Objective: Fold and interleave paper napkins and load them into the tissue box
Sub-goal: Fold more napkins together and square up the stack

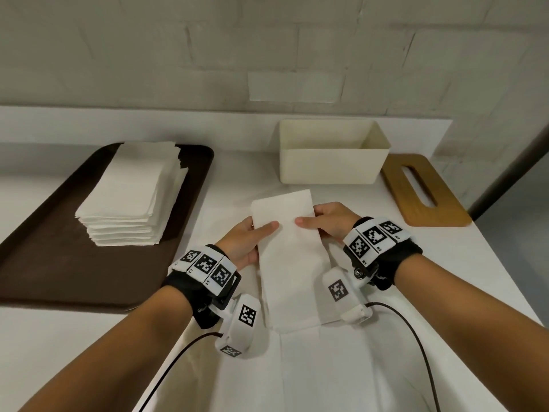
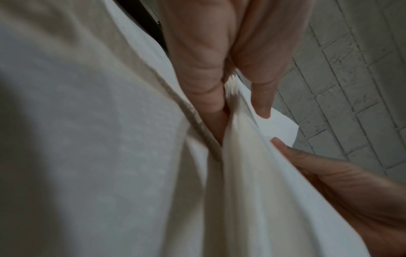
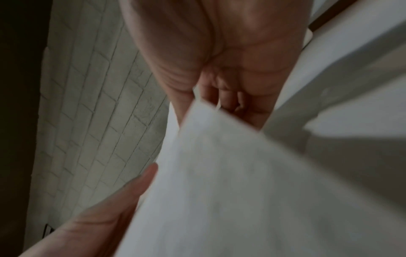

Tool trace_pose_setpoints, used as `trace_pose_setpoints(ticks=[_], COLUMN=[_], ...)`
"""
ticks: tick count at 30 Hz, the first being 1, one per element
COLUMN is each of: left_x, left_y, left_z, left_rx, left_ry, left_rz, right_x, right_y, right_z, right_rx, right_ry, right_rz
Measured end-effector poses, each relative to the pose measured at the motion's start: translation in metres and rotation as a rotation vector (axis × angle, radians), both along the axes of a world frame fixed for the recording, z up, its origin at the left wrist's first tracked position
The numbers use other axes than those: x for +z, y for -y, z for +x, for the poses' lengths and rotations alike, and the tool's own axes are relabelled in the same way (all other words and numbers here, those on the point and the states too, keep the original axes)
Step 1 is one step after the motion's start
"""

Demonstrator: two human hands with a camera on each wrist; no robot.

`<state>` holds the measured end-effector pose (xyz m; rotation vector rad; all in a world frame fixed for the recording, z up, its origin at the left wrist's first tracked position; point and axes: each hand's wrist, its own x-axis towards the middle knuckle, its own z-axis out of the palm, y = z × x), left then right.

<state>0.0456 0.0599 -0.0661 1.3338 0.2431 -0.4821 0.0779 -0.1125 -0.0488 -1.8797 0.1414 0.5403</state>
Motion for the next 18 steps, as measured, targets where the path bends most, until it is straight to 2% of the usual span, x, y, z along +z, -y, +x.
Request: trace_pose_setpoints(ticks=[8, 11, 14, 16, 18], left_x=[-0.005, -0.003, 0.012, 0.030, 0.049], left_y=[0.002, 0.004, 0.008, 0.013, 0.021], left_z=[0.004, 0.005, 0.006, 0.006, 0.004], left_rx=[0.003, 0.024, -0.005, -0.107, -0.205], left_ry=[0.001, 0.030, 0.110, 0.208, 0.299], left_rz=[-0.011, 0.016, 0.079, 0.153, 0.226], right_x=[-0.022, -0.019, 0.013, 0.046, 0.077], right_y=[0.000, 0.001, 0.004, 0.007, 0.011], right_z=[0.011, 0.013, 0.012, 0.009, 0.006], right_rx=[-0.030, -0.031, -0.006, 0.155, 0.340], right_ry=[-0.053, -0.027, 0.204, 0.366, 0.339], right_rz=[0.006, -0.034, -0.193, -0.348, -0.437])
